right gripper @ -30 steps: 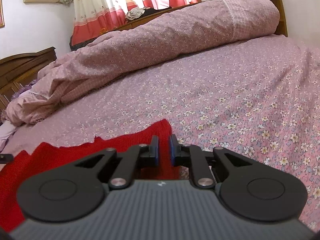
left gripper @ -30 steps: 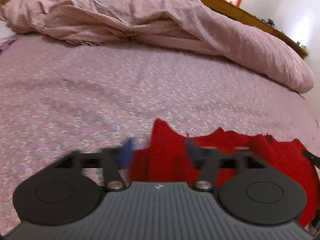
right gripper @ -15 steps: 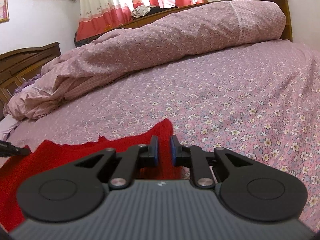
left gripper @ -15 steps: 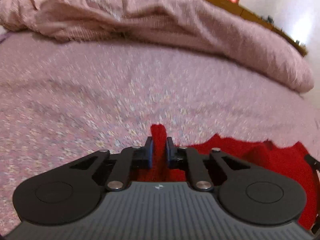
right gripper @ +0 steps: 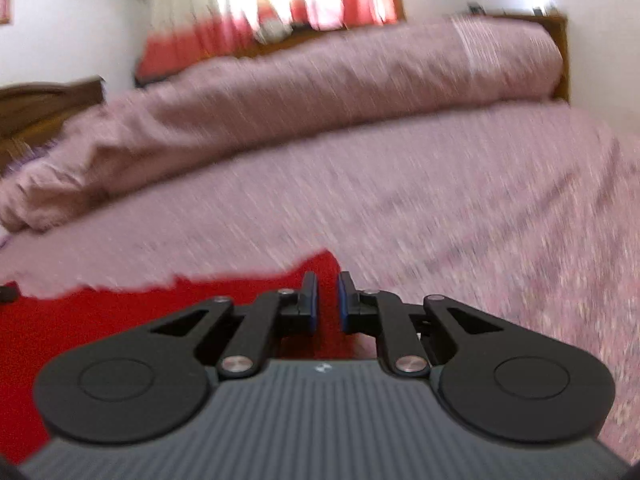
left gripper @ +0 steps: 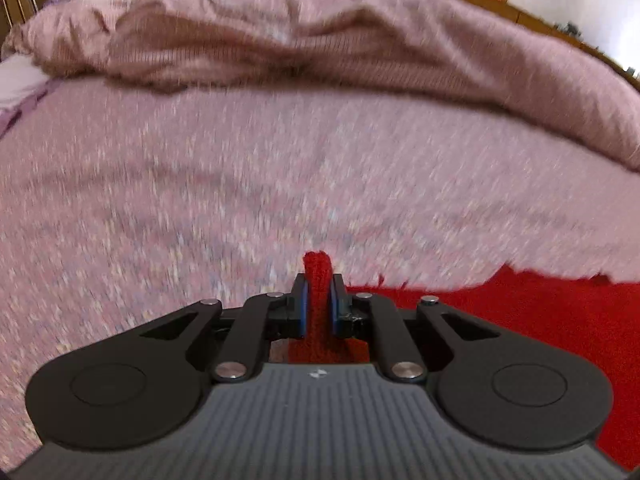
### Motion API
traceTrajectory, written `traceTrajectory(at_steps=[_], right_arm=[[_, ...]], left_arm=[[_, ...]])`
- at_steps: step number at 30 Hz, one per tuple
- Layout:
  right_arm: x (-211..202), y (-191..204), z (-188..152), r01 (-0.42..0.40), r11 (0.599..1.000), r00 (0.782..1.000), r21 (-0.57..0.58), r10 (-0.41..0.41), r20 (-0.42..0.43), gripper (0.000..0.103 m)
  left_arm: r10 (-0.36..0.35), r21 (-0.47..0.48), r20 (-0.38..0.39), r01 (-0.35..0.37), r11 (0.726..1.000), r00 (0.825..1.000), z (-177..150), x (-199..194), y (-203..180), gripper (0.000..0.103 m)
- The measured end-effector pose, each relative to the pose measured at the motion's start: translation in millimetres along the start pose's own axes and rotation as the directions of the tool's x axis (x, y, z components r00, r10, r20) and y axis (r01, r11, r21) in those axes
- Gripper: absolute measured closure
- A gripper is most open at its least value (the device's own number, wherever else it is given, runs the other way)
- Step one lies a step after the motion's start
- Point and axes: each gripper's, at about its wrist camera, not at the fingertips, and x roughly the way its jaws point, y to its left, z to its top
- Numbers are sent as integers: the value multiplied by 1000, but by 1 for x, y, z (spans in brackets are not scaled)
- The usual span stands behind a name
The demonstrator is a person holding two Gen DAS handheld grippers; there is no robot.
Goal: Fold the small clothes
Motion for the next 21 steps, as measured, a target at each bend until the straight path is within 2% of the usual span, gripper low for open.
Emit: traceTrajectory(at_steps=[2, 4, 7, 9, 11, 12, 16, 21], right_arm=[[1, -8, -1, -19, 999, 1000, 48, 20, -11, 89], [0, -8, 2, -12, 999, 999, 47, 13, -29, 82], [-7, -3, 2, 7, 1000, 1000, 27, -6, -28, 76], [-15, -1, 4, 13, 999, 1000, 41, -12, -25, 71], [-27, -1, 6, 15, 998, 1000, 59, -14, -9, 63], [-35, 0, 6, 17, 998, 1000, 65, -18, 6, 58], [-68, 10, 3, 17, 998, 998, 54, -20, 53, 57], [-108, 28, -3, -15, 1000, 998, 14, 14, 65, 51]], left_arm=[[10, 18, -2, -10, 1000, 1000, -3, 1, -1, 89], [14, 34, 1, -14, 999, 1000, 0, -4, -3, 89], [14, 61, 8, -14, 998, 1000, 5, -21, -7, 74], [12, 88, 19, -14, 996, 1000, 8, -36, -13, 39], [15, 117, 58, -22, 993, 998, 7, -54, -20, 21], [17, 135, 75, -27, 990, 997, 5, -65, -24, 16], [-1, 197, 87, -16, 980, 996, -2, -103, -43, 7], [-37, 188, 62, 25, 982, 997, -21, -135, -62, 1]])
